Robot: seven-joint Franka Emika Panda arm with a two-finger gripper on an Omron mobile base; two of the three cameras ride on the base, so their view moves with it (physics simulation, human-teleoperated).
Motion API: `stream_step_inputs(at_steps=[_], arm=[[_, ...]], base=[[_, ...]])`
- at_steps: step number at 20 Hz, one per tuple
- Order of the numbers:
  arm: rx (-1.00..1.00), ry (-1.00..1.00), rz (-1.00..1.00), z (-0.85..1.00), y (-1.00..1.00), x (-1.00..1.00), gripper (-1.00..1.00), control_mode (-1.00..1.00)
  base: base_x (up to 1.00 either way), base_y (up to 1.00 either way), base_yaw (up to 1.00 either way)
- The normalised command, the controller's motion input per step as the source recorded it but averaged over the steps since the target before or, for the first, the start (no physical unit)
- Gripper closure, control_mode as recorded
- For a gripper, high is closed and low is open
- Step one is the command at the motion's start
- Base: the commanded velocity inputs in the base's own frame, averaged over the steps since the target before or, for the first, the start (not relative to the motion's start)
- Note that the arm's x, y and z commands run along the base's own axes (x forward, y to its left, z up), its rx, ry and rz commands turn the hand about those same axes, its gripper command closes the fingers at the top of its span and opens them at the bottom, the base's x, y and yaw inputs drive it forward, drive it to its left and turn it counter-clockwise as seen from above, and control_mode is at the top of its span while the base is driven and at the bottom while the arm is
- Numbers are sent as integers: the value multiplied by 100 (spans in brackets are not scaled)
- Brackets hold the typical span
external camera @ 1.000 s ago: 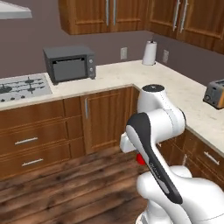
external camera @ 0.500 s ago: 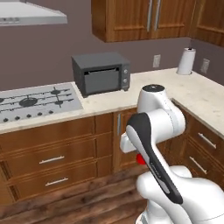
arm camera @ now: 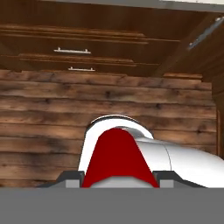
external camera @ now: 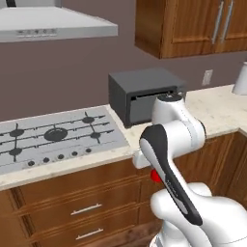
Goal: Four empty soda cans are scattered around the kitchen. Gather all the cans and cluster them next to the stove for recycling.
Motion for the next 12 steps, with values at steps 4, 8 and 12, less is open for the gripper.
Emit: stream_step_inputs(at_steps=[4, 8, 12], arm=[[0, 0, 0, 0, 0, 0, 100, 100], [0, 0, 0, 0, 0, 0, 100, 100], [0, 0, 0, 0, 0, 0, 100, 100]], base=[[64, 98, 2], [25, 100, 3], [1, 94, 14]])
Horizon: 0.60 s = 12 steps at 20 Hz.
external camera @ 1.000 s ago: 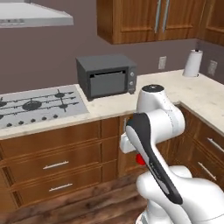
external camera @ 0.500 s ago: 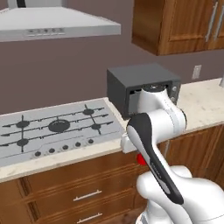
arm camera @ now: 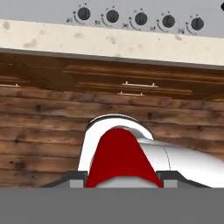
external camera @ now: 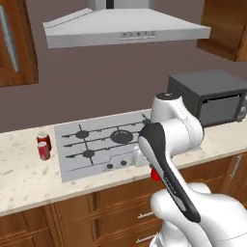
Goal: Four empty soda cans are scattered around the kitchen. Gather all the cans and cluster them next to the stove for recycling.
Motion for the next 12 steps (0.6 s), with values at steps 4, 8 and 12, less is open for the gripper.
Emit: stream_step_inputs(at_steps=[4, 8, 12], arm=[[0, 0, 0, 0, 0, 0, 100, 100], [0, 0, 0, 0, 0, 0, 100, 100], [0, 0, 0, 0, 0, 0, 100, 100]], base=[[1, 73, 33], [18, 60, 30], [24, 30, 5]])
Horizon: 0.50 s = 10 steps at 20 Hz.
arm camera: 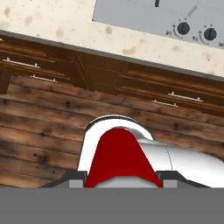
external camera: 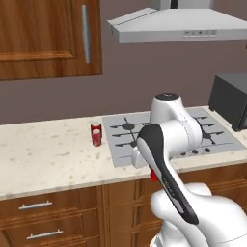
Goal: Four empty soda cans are scattered around the kitchen. Gather all the cans and cluster them next to the stove for recycling.
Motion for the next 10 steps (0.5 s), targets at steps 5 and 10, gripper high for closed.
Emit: stream_step_inputs(at_steps=[5, 10], arm=[[0, 0, 0, 0, 0, 0, 100, 100], [0, 0, 0, 0, 0, 0, 100, 100]], base=[[28, 1, -4], [43, 15, -13]])
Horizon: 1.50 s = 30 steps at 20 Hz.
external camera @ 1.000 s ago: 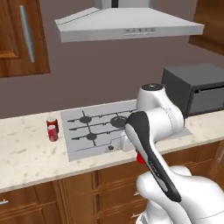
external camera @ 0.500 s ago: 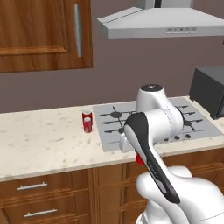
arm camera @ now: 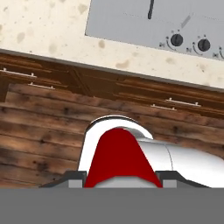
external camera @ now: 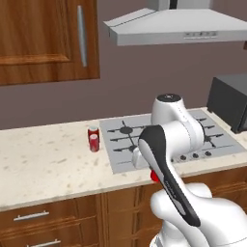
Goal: Four empty soda cans are scattered around the kitchen. Gather all the cans and cluster them next to the stove for recycling.
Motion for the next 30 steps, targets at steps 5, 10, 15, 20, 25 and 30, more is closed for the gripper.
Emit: stream_step_inputs(at_steps=[5, 10, 15, 20, 25, 30], arm=[[0, 0, 0, 0, 0, 0, 100, 100], [0, 0, 0, 0, 0, 0, 100, 100], [0, 0, 0, 0, 0, 0, 100, 100], [0, 0, 0, 0, 0, 0, 100, 100], [0, 0, 0, 0, 0, 0, 100, 100], [0, 0, 0, 0, 0, 0, 100, 100]], base=[[41, 41, -10], [7, 49, -5], [16, 47, -4], [30, 13, -2], [32, 3, 0], [30, 19, 0]])
